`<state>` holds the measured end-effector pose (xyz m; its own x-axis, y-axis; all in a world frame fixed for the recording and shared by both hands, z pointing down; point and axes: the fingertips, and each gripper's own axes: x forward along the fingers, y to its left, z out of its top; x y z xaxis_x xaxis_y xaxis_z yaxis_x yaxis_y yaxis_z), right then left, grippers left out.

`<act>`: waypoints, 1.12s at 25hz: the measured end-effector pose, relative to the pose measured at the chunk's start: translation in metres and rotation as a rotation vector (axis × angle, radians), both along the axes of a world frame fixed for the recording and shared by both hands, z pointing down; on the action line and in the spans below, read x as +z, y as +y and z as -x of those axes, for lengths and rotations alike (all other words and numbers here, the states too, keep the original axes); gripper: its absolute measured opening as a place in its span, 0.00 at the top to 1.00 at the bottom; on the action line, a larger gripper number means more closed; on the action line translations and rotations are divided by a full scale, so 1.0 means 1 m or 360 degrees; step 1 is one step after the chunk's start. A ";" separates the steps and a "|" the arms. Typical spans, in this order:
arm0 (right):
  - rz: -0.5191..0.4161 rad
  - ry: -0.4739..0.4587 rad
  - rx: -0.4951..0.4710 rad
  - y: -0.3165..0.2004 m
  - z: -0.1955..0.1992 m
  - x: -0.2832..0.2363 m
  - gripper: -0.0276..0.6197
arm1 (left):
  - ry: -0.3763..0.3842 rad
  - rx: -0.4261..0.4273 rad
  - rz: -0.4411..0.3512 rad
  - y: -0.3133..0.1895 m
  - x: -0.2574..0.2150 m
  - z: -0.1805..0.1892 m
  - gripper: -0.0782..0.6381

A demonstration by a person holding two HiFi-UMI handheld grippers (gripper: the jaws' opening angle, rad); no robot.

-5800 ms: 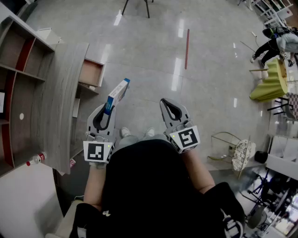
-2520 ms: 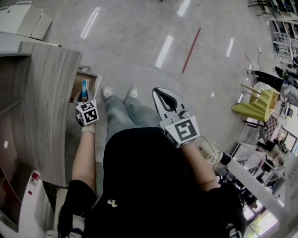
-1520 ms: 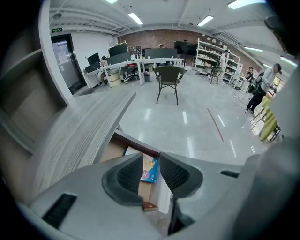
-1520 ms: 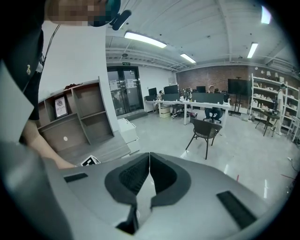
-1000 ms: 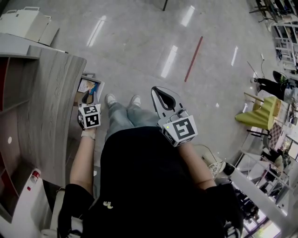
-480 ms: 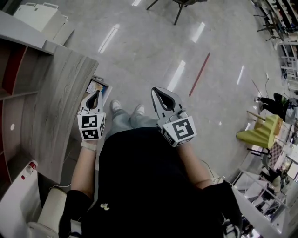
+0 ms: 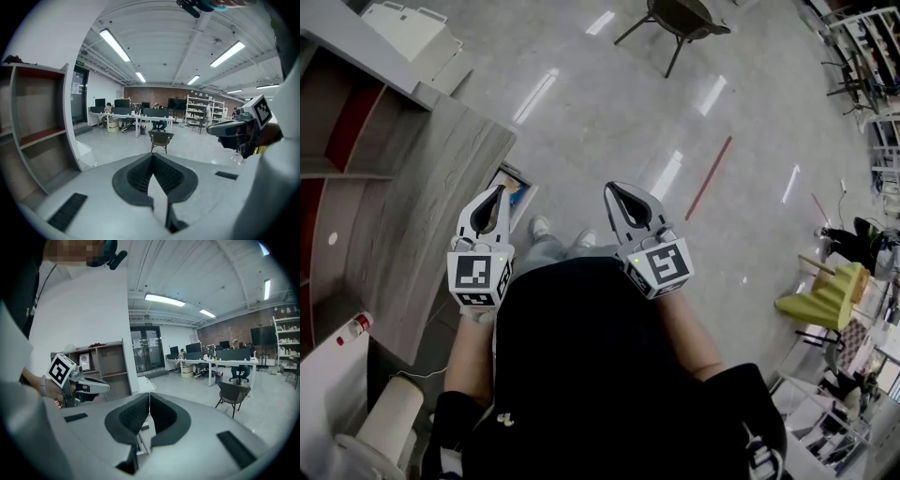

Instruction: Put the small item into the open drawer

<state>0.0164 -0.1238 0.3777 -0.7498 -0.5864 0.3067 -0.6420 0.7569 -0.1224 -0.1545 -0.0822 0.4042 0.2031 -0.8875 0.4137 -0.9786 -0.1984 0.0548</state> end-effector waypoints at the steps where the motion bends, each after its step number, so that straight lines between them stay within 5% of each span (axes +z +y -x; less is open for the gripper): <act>1: -0.0021 -0.0018 -0.0023 0.001 0.003 -0.003 0.94 | -0.0004 -0.0004 -0.0022 0.002 -0.008 0.001 0.89; 17: -0.0138 -0.0063 -0.0149 -0.003 0.028 -0.034 0.94 | 0.0040 -0.0113 -0.0221 0.024 -0.055 0.020 0.89; 28: -0.0166 -0.0024 -0.0160 0.005 0.029 -0.041 0.94 | 0.0082 -0.0073 -0.0220 0.023 -0.052 0.013 0.89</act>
<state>-0.0130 -0.1184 0.3363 -0.8102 -0.5364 0.2363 -0.5612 0.8263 -0.0486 -0.1670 -0.0591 0.3524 0.1789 -0.9440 0.2772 -0.9834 -0.1628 0.0803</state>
